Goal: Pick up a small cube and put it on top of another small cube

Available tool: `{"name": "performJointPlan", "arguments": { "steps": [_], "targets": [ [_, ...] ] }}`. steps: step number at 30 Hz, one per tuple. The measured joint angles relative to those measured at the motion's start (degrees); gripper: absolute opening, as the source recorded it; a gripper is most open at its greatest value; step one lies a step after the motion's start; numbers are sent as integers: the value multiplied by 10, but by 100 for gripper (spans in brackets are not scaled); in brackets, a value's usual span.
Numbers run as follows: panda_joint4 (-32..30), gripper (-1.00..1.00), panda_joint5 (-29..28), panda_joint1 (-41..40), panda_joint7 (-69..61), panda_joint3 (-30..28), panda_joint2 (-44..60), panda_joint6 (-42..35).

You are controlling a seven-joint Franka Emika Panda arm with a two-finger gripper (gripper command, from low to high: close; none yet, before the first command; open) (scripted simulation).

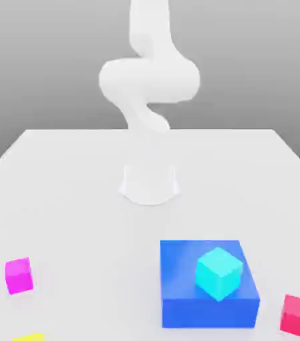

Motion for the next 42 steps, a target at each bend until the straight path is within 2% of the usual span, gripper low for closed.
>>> {"name": "performJointPlan", "arguments": {
  "steps": [10,20,26,32,36,37,42],
  "targets": [
    [29,0,-62,-99,200,43,212,42],
    [56,0,-100,-155,380,34,419,84],
    [71,0,-79,-169,458,19,537,115],
    [86,0,-21,-190,509,12,650,150],
    [103,0,-16,-189,518,8,733,206],
    [106,-100,-16,-189,519,7,745,215],
    [106,-100,-16,-189,519,7,745,217]
  ]
}}
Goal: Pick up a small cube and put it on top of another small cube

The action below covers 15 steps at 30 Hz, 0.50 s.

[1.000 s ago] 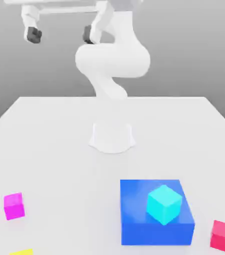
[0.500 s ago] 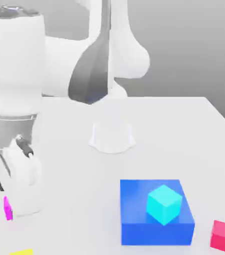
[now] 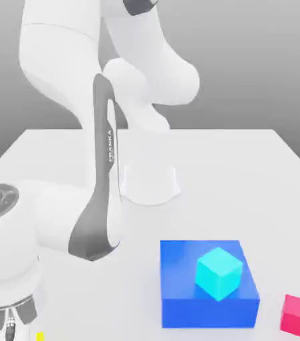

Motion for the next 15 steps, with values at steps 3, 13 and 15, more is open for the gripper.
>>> {"name": "performJointPlan", "arguments": {
  "steps": [3,13,15],
  "targets": [
    [-4,-100,2,-1,-1,1,-16,-13],
    [-51,-100,-12,95,19,84,-130,-72],
    [-68,-100,-20,124,29,106,-145,-72]
  ]
}}
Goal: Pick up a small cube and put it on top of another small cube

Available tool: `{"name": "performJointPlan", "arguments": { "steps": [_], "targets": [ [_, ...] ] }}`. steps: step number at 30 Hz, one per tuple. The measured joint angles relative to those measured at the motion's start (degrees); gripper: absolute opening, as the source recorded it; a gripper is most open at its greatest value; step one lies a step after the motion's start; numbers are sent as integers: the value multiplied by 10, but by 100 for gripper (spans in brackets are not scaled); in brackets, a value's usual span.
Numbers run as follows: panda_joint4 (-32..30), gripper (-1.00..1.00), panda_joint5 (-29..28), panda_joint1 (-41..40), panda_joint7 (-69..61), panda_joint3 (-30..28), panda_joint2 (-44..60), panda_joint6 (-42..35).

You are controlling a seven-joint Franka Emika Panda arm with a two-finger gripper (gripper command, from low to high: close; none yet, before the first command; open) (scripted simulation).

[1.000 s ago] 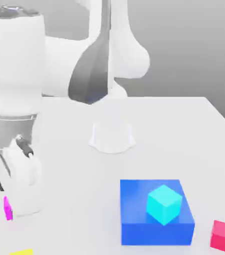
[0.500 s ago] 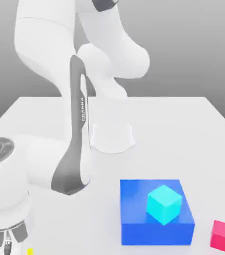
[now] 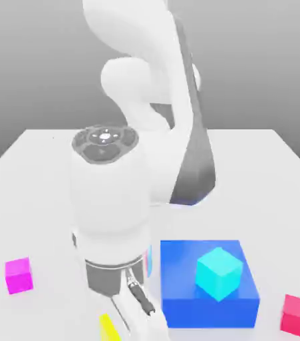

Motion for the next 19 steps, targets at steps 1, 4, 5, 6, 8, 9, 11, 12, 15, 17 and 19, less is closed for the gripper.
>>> {"name": "performJointPlan", "arguments": {
  "steps": [1,4,5,6,8,9,11,12,15,17,19],
  "targets": [
    [-9,-100,-4,15,5,12,-8,0],
    [-37,-100,-22,62,24,48,-29,3],
    [-43,-100,-32,81,34,57,-28,7],
    [-45,-100,-46,102,47,63,-20,14],
    [-39,-100,-91,162,86,58,25,43],
    [-37,100,-106,179,98,55,40,54],
    [-37,100,-106,179,98,55,40,54],
    [-37,100,-106,179,98,55,40,54],
    [-35,100,-113,189,104,52,48,58],
    [-37,100,-100,185,95,64,28,40],
    [-41,100,-75,176,78,79,-8,10]
  ]
}}
